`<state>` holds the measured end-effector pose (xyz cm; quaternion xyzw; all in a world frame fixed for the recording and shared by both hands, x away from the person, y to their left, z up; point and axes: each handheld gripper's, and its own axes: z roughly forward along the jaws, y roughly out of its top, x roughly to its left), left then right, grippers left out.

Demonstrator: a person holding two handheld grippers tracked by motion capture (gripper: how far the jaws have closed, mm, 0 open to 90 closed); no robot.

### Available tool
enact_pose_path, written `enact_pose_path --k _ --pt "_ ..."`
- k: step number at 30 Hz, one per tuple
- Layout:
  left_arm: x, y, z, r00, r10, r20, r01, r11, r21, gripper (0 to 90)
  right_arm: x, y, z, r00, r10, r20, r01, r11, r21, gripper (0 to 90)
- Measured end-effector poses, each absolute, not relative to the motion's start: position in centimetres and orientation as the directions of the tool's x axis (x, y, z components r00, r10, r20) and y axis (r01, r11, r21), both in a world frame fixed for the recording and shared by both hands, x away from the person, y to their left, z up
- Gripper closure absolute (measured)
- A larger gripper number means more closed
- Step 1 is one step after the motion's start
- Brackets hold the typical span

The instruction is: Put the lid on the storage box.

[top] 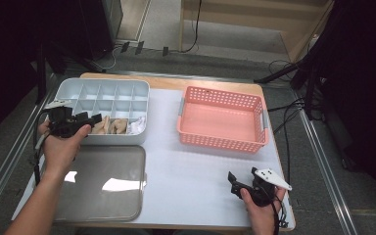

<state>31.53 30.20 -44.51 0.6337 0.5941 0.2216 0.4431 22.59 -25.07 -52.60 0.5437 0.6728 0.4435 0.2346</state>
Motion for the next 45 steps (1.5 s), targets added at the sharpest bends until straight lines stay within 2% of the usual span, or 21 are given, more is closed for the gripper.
enact_pose_path --k 2,6,17,28,32,37,43,45 --pt "30.8 30.4 -44.4 0.204 0.946 -0.252 0.536 0.107 0.837 28.3 22.6 -25.1 -52.6 -0.299 0.94 0.165 0.516 0.014 0.856 13.3" --pt "29.2 31.1 -44.4 0.212 0.946 -0.245 0.485 0.116 0.867 16.5 22.5 -24.9 -52.5 -0.297 0.936 0.187 0.519 -0.006 0.855 14.8" --pt "25.3 33.2 -47.2 0.194 0.949 -0.25 0.472 0.133 0.872 0.1 21.8 -22.9 -51.6 -0.341 0.923 0.18 0.489 0.011 0.872 14.8" --pt "21.0 35.3 -49.4 0.144 0.968 -0.205 0.478 0.114 0.871 0.0 20.8 -19.8 -50.8 -0.368 0.913 0.178 0.483 0.025 0.875 14.7" --pt "19.7 36.1 -49.9 0.137 0.965 -0.225 0.498 0.129 0.858 0.0 20.6 -18.1 -50.5 -0.399 0.9 0.176 0.49 0.048 0.87 14.6" --pt "18.0 36.9 -50.8 0.123 0.972 -0.199 0.517 0.109 0.849 0.0 20.3 -15.6 -50.6 -0.436 0.881 0.187 0.513 0.072 0.856 15.0" --pt "16.1 38.5 -51.9 0.081 0.977 -0.195 0.547 0.12 0.829 7.2 20.0 -13.1 -50.8 -0.456 0.869 0.191 0.513 0.081 0.855 21.7" --pt "15.4 38.7 -52.2 0.061 0.982 -0.179 0.549 0.116 0.828 11.2 20.0 -12.3 -50.9 -0.464 0.864 0.197 0.515 0.082 0.853 26.4"
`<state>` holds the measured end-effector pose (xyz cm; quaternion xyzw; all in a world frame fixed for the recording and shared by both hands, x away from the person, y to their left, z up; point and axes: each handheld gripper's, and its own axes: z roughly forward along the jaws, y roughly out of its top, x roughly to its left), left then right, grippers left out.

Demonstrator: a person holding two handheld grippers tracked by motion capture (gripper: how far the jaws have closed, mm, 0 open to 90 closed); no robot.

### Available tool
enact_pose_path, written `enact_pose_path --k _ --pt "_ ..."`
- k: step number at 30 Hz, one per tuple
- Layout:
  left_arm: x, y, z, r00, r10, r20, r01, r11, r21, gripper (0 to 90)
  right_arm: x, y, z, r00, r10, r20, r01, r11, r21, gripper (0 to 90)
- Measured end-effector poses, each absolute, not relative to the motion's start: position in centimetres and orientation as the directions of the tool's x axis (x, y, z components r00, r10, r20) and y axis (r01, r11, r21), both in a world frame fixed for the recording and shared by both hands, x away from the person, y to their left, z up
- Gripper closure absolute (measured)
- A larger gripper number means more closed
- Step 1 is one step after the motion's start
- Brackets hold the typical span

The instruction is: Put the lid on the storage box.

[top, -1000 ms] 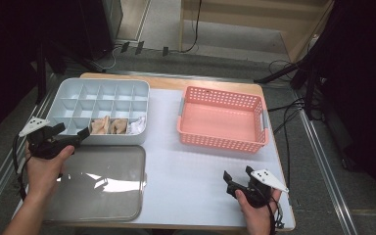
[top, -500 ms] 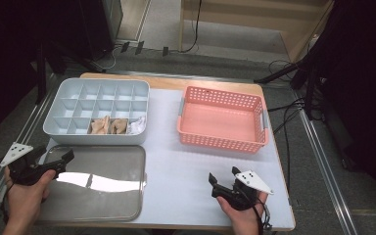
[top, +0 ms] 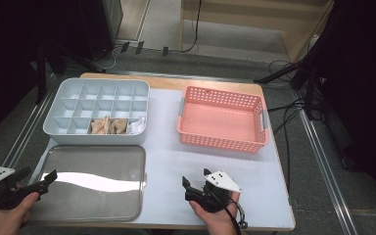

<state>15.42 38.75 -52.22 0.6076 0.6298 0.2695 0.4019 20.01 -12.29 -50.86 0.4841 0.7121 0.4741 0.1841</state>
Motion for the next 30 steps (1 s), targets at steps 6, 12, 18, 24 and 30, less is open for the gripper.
enact_pose_path --k 6,12,18,24,30 --pt "14.1 39.6 -53.0 0.063 0.986 -0.153 0.579 0.089 0.811 17.4 19.8 -9.4 -51.1 -0.523 0.82 0.233 0.514 0.085 0.854 42.9" --pt "13.8 39.2 -53.7 0.095 0.985 -0.146 0.603 0.06 0.795 29.5 19.9 -6.5 -51.8 -0.583 0.758 0.294 0.548 0.099 0.831 57.4" --pt "14.0 38.9 -53.8 0.071 0.987 -0.142 0.608 0.07 0.79 29.5 20.3 -4.0 -52.7 -0.591 0.732 0.338 0.592 0.109 0.799 60.4" --pt "14.3 38.8 -53.6 0.054 0.986 -0.157 0.625 0.089 0.775 28.5 20.5 -2.1 -53.4 -0.597 0.721 0.352 0.623 0.14 0.769 56.8" --pt "14.3 39.0 -53.5 0.025 0.986 -0.166 0.625 0.114 0.773 35.6 21.1 -1.4 -53.9 -0.549 0.734 0.399 0.671 0.103 0.734 56.1"
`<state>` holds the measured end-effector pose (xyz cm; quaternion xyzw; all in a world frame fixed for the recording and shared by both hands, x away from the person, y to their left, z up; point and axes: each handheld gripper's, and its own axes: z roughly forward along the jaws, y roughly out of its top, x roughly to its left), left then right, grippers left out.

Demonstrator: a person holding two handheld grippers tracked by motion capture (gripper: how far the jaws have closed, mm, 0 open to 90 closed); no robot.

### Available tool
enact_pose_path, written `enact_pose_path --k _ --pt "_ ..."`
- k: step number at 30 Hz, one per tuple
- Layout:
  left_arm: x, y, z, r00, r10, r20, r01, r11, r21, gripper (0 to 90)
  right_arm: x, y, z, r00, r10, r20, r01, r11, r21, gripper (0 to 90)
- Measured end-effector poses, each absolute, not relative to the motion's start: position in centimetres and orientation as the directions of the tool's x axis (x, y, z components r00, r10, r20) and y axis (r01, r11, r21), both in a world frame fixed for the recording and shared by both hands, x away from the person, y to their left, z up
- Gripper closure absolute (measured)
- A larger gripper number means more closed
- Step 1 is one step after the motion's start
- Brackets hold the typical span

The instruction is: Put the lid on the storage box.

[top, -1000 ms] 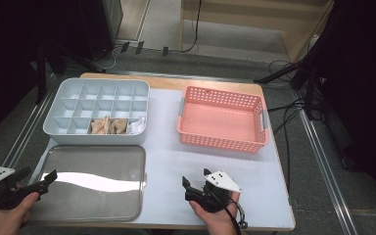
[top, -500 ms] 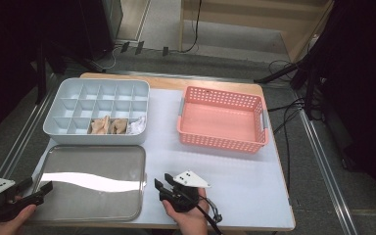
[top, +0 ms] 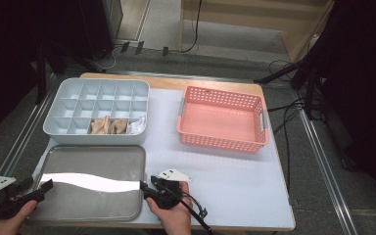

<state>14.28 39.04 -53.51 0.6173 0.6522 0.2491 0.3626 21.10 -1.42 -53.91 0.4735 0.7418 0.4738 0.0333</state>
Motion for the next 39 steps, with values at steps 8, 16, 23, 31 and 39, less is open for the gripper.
enact_pose_path --k 8,16,23,31,39 --pt "14.4 38.7 -53.5 0.012 0.983 -0.183 0.625 0.136 0.769 44.0 21.0 -0.5 -53.8 -0.463 0.748 0.475 0.722 0.008 0.692 50.9" --pt "14.3 39.4 -53.5 -0.03 0.968 -0.25 0.612 0.216 0.76 56.9 21.5 -0.8 -53.6 -0.347 0.731 0.588 0.796 -0.103 0.597 51.0" --pt "14.2 39.3 -53.6 -0.023 0.958 -0.284 0.605 0.24 0.759 61.0 21.8 -1.7 -53.8 -0.358 0.726 0.587 0.79 -0.1 0.605 59.2" --pt "14.2 38.6 -53.8 0.01 0.957 -0.291 0.602 0.227 0.766 62.6 22.0 -3.5 -53.9 -0.349 0.675 0.65 0.784 -0.169 0.597 62.2" --pt "14.8 37.9 -53.3 0.048 0.96 -0.275 0.65 0.179 0.739 49.9 22.2 -3.9 -54.1 -0.342 0.698 0.629 0.8 -0.136 0.585 58.6"
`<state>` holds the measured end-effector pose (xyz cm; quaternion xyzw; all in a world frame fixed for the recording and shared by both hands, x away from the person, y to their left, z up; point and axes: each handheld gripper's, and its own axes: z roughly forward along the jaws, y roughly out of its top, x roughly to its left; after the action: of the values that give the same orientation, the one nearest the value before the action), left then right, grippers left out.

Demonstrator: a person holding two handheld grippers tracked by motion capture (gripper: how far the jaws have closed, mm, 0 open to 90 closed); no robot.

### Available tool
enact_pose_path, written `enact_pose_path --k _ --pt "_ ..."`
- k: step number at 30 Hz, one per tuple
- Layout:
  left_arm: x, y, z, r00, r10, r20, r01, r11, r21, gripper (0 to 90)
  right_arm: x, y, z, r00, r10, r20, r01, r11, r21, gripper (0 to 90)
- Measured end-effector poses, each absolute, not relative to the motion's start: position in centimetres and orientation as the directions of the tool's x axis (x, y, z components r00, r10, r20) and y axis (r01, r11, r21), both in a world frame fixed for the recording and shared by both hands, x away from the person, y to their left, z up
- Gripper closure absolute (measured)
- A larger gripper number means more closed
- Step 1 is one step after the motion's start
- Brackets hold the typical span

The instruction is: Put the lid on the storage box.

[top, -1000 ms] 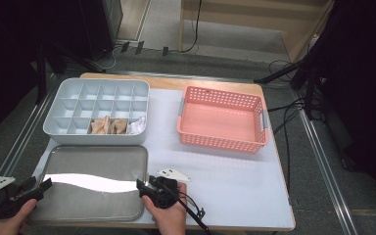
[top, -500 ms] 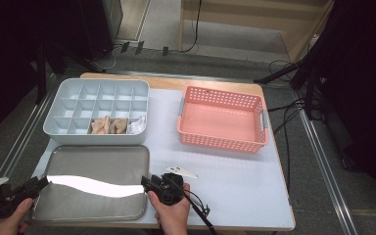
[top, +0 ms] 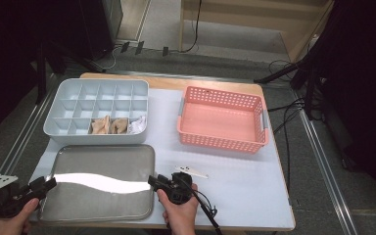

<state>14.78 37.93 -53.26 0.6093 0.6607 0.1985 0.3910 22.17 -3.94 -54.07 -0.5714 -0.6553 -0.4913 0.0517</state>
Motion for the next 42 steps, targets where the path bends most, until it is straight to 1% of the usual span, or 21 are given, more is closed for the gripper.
enact_pose_path --k 3,5,7,8,10,11,12,13,14,16,18,21,25,28,32,35,37,38,40,42 --pt "14.9 37.5 -53.1 0.03 0.962 -0.273 0.655 0.187 0.732 45.1 22.1 -3.7 -54.0 -0.345 0.707 0.618 0.798 -0.127 0.59 57.6" --pt "15.0 37.8 -53.0 -0.002 0.945 -0.326 0.658 0.247 0.712 44.0 22.3 -3.7 -54.0 -0.325 0.699 0.638 0.81 -0.143 0.569 57.4" --pt "15.0 38.1 -53.0 -0.029 0.93 -0.367 0.656 0.295 0.695 46.5 22.4 -3.8 -54.0 -0.318 0.695 0.645 0.815 -0.147 0.561 58.3" --pt "14.9 38.2 -53.1 -0.035 0.925 -0.378 0.653 0.308 0.692 49.2 22.5 -3.8 -54.0 -0.31 0.69 0.654 0.82 -0.154 0.551 58.3" --pt "14.8 38.2 -53.2 -0.037 0.925 -0.378 0.646 0.311 0.698 52.6 22.6 -3.8 -54.0 -0.299 0.685 0.665 0.827 -0.161 0.538 58.6" --pt "14.7 38.2 -53.2 -0.026 0.921 -0.388 0.645 0.312 0.697 54.2 22.7 -3.9 -54.0 -0.292 0.679 0.673 0.833 -0.165 0.528 59.7" --pt "14.8 38.2 -53.3 -0.011 0.911 -0.413 0.651 0.32 0.688 57.2 22.9 -3.9 -54.0 -0.287 0.669 0.685 0.843 -0.164 0.513 64.4" --pt "14.8 38.1 -53.4 0.011 0.901 -0.433 0.658 0.32 0.682 58.1 23.0 -3.8 -54.2 -0.291 0.654 0.699 0.853 -0.153 0.499 61.2" --pt "14.8 37.7 -53.4 0.013 0.918 -0.395 0.653 0.292 0.699 58.2 23.1 -3.8 -54.3 -0.299 0.631 0.716 0.857 -0.153 0.492 61.1" --pt "14.8 37.7 -53.4 0.014 0.918 -0.396 0.654 0.291 0.698 58.8 23.1 -3.8 -54.2 -0.305 0.631 0.713 0.854 -0.15 0.498 62.3" --pt "14.8 38.1 -53.5 0.028 0.91 -0.413 0.649 0.297 0.7 59.3 23.2 -4.2 -54.1 -0.344 0.608 0.715 0.843 -0.135 0.521 65.0" --pt "14.8 37.9 -53.6 0.049 0.917 -0.397 0.648 0.273 0.711 57.1 23.0 -4.5 -54.0 -0.401 0.588 0.702 0.82 -0.11 0.561 66.0" --pt "14.8 37.6 -53.5 0.072 0.925 -0.373 0.651 0.24 0.72 50.0 22.8 -4.7 -54.0 -0.469 0.607 0.642 0.776 -0.065 0.628 65.1" --pt "14.8 37.7 -53.5 0.083 0.924 -0.373 0.652 0.233 0.721 46.8 22.8 -5.1 -54.3 -0.466 0.624 0.628 0.783 -0.041 0.621 66.1" --pt "14.9 37.7 -53.5 0.084 0.921 -0.38 0.655 0.236 0.717 45.7 22.7 -5.4 -54.2 -0.494 0.616 0.614 0.767 -0.024 0.642 66.8" --pt "14.9 37.9 -53.4 0.086 0.919 -0.386 0.66 0.238 0.713 45.9 22.5 -5.4 -54.0 -0.524 0.609 0.596 0.74 -0.021 0.672 66.7" --pt "14.9 38.0 -53.5 0.083 0.922 -0.378 0.658 0.234 0.716 51.3 22.4 -5.4 -53.9 -0.546 0.605 0.579 0.721 -0.013 0.693 66.6" --pt "14.8 38.1 -53.5 0.082 0.914 -0.397 0.66 0.249 0.709 52.1 22.3 -5.4 -53.8 -0.553 0.612 0.565 0.712 -0.006 0.703 66.4" --pt "14.8 38.3 -53.5 0.08 0.909 -0.41 0.658 0.26 0.706 52.6 22.2 -5.3 -53.7 -0.57 0.625 0.533 0.689 0.01 0.724 66.1" --pt "14.9 38.2 -53.5 0.076 0.91 -0.408 0.658 0.262 0.706 52.8 22.1 -5.4 -53.8 -0.572 0.627 0.528 0.687 0.014 0.727 66.1"
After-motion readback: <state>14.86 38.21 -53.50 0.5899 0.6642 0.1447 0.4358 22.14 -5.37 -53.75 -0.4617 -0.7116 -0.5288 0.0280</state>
